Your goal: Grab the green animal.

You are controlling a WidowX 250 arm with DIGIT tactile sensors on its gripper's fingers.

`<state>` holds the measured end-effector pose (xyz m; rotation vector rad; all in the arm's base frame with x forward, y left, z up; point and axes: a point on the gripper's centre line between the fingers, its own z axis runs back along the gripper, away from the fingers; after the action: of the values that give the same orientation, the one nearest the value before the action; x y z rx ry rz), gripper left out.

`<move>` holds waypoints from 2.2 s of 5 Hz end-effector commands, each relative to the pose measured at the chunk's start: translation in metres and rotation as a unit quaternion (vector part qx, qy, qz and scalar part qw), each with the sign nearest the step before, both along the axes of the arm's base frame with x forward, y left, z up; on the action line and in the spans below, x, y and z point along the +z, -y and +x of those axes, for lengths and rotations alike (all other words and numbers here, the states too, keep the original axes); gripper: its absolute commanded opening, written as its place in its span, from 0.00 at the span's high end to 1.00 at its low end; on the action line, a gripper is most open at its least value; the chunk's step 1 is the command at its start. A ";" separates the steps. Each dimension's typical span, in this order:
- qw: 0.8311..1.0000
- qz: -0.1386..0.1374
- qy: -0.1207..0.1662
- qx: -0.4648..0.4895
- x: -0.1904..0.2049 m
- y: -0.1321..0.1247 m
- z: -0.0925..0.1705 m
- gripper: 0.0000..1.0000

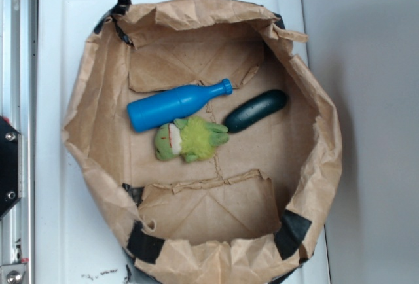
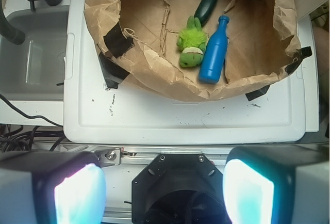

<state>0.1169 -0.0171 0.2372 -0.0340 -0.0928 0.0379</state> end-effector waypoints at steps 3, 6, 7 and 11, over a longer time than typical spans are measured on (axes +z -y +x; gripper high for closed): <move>0.999 -0.030 0.016 -0.036 -0.012 -0.015 0.050 0.00; 0.998 0.002 0.015 -0.064 -0.047 -0.038 0.123 0.00; 0.998 -0.006 0.006 -0.069 -0.063 -0.025 0.164 0.00; 0.997 0.005 -0.031 -0.069 -0.097 -0.033 0.186 0.00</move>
<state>0.2955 0.0159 0.1234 -0.0391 0.0400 -0.0913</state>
